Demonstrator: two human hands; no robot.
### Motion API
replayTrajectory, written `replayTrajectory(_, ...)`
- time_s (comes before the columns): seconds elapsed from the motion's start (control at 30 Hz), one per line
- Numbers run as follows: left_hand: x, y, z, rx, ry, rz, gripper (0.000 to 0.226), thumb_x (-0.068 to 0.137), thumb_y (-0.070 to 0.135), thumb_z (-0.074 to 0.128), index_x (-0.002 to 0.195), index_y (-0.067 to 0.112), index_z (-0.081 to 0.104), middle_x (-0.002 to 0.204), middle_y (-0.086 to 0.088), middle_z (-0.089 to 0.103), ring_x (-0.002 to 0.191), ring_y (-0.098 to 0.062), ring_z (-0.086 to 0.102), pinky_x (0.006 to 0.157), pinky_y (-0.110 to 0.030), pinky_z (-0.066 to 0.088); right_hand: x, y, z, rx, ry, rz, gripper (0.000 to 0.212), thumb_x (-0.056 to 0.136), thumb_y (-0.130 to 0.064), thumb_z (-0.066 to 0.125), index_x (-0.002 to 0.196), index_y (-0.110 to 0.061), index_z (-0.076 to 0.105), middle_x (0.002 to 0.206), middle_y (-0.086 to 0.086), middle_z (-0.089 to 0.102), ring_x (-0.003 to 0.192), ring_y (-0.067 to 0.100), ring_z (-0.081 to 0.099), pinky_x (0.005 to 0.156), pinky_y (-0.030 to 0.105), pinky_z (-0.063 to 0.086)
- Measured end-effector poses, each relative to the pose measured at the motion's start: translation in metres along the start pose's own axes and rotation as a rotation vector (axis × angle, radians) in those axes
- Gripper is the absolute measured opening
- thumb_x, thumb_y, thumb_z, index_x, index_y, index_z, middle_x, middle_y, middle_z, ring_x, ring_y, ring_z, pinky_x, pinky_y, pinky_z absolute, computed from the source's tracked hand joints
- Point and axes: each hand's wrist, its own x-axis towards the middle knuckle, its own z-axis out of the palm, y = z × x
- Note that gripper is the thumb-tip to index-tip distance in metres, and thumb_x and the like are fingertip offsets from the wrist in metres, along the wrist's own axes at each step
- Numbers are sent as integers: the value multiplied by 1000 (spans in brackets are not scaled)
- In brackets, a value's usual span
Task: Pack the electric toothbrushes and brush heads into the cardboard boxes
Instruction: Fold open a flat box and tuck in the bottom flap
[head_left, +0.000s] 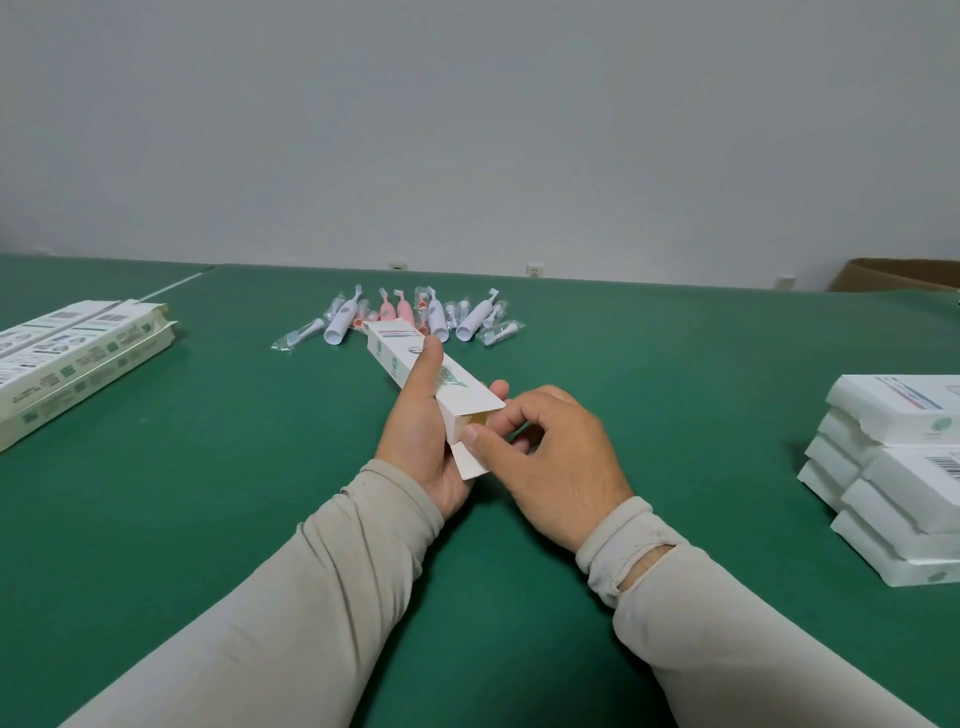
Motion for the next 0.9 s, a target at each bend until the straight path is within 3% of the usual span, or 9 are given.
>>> replayTrajectory(0.1, 0, 3, -2, 3, 6, 9, 74, 83, 70, 59, 133, 16, 48, 74, -9, 69, 66, -29, 70, 62, -54, 58, -1, -1, -1, -50, -32, -14, 34, 65, -64, 62, 72, -31, 65, 88, -14, 60, 61, 5, 56, 68, 25, 50)
replayTrajectory(0.23, 0, 11, -3, -22, 65, 53, 63, 88, 67, 56, 122, 14, 51, 67, -10, 68, 57, -27, 68, 53, -48, 56, -2, -5, -4, -69, -89, -106, 26, 75, -55, 58, 89, -34, 63, 98, -17, 58, 73, 8, 58, 72, 35, 55)
replayTrajectory(0.37, 4, 17, -6, -76, 107, 90, 72, 90, 66, 56, 134, 10, 45, 83, -11, 62, 62, -27, 63, 77, -45, 55, -3, -8, -10, -127, -190, -235, 26, 79, -37, 57, 105, -38, 56, 104, -17, 58, 89, 8, 59, 79, 36, 54)
replayTrajectory(0.47, 4, 17, -6, -89, 122, 96, 72, 90, 64, 58, 142, 17, 41, 92, -14, 60, 75, -26, 63, 81, -43, 54, -2, -9, -11, -233, -190, -316, 30, 81, -26, 67, 109, -31, 59, 103, -16, 57, 86, 7, 56, 82, 38, 53)
replayTrajectory(0.57, 4, 13, -3, -83, 109, 96, 70, 90, 60, 60, 143, 17, 42, 101, -14, 57, 86, -25, 62, 80, -44, 57, -1, -10, -12, -264, -99, -377, 23, 84, -23, 72, 105, -25, 64, 98, -22, 51, 83, 1, 50, 81, 35, 52)
replayTrajectory(0.7, 9, 10, -3, -97, 82, 108, 69, 91, 58, 61, 143, 14, 45, 115, -15, 51, 99, -30, 56, 107, -49, 44, 0, -7, -14, -226, -50, -395, 13, 86, -17, 73, 97, -23, 68, 98, -17, 56, 86, -16, 51, 78, 26, 50)
replayTrajectory(0.9, 10, 7, -3, -101, 31, 114, 64, 93, 54, 60, 143, 17, 44, 119, -17, 52, 100, -31, 55, 109, -57, 41, 0, -6, -12, -182, -53, -366, 9, 89, -17, 69, 95, -23, 73, 101, -10, 61, 91, -6, 60, 80, 36, 54)
